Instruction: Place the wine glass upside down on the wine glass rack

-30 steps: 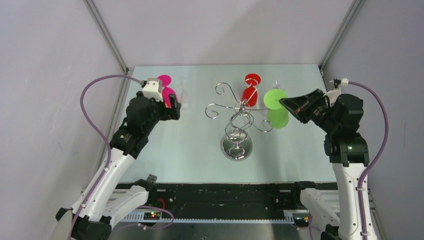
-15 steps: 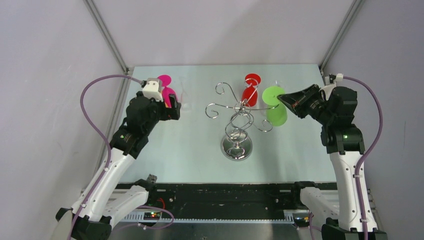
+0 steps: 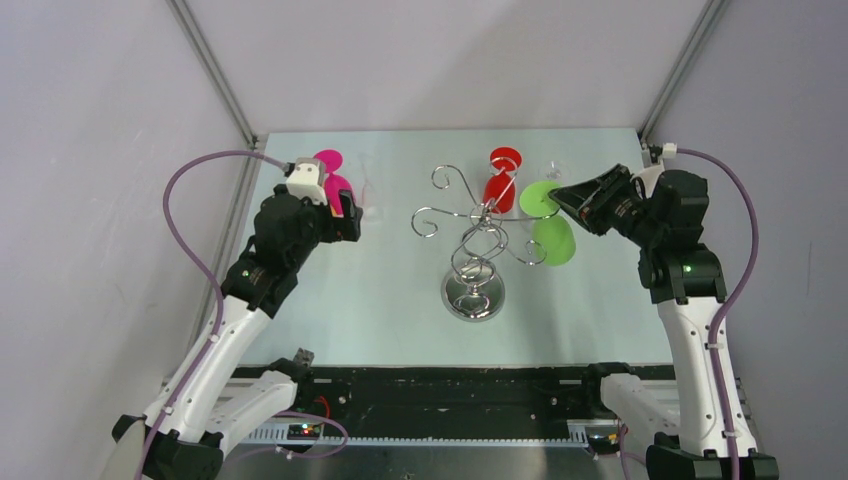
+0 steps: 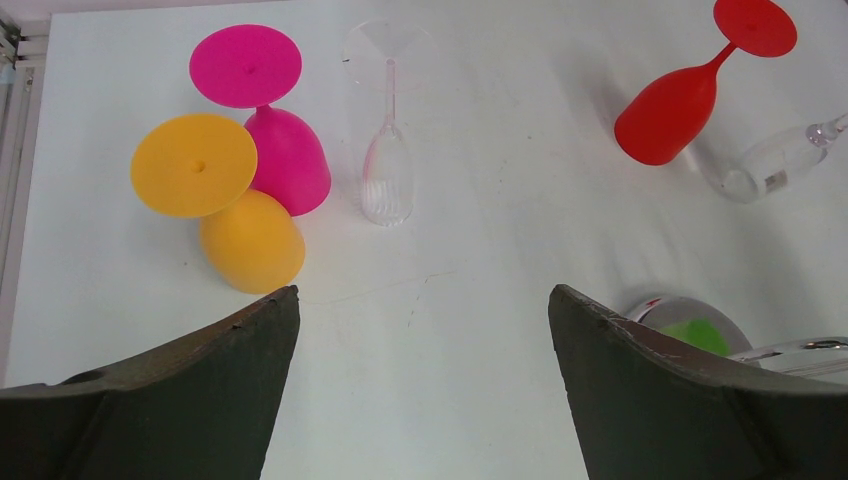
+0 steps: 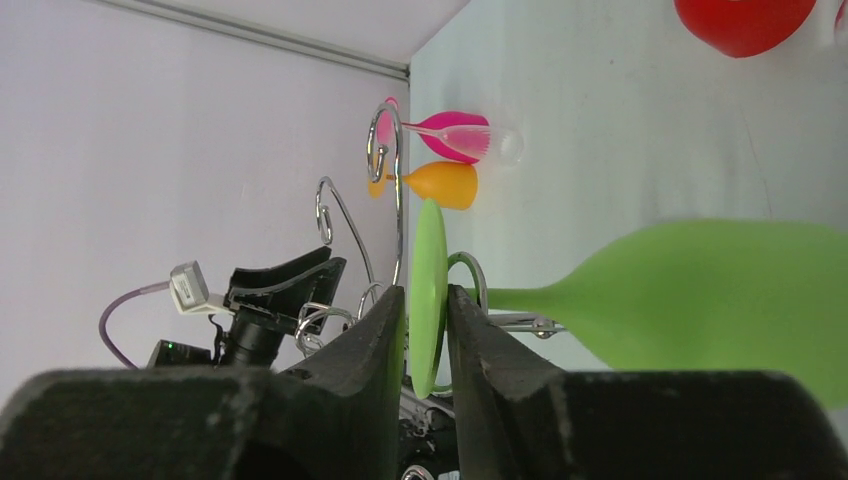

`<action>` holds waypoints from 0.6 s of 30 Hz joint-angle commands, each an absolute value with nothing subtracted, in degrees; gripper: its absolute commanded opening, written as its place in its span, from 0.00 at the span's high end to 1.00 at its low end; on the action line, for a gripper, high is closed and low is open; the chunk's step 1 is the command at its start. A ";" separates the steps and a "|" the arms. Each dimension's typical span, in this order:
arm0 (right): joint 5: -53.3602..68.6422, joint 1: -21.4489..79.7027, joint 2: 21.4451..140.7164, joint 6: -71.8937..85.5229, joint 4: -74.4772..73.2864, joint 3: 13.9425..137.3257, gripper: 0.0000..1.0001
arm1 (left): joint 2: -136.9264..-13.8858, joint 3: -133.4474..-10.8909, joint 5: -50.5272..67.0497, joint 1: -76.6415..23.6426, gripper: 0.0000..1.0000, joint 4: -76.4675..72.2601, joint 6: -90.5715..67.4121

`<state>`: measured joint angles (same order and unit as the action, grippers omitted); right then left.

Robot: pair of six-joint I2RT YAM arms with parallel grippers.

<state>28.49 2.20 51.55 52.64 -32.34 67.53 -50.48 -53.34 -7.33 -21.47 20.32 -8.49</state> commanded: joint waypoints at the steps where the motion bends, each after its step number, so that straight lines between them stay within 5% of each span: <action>1: 28.22 2.38 50.89 50.20 -31.79 69.00 0.70 | -50.10 -53.28 -7.86 -21.80 0.01 19.01 -7.82; 14: 26.64 1.86 49.50 48.05 -30.73 69.06 0.34 | -50.06 -53.29 -7.61 -21.80 0.01 19.06 -7.67; 18: 26.50 1.84 50.76 46.86 -30.14 69.07 0.29 | -50.02 -53.23 -7.54 -21.83 0.01 19.04 -7.65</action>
<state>27.31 2.02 49.98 49.30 -30.63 67.83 -50.48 -53.34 -7.31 -21.47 20.32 -8.51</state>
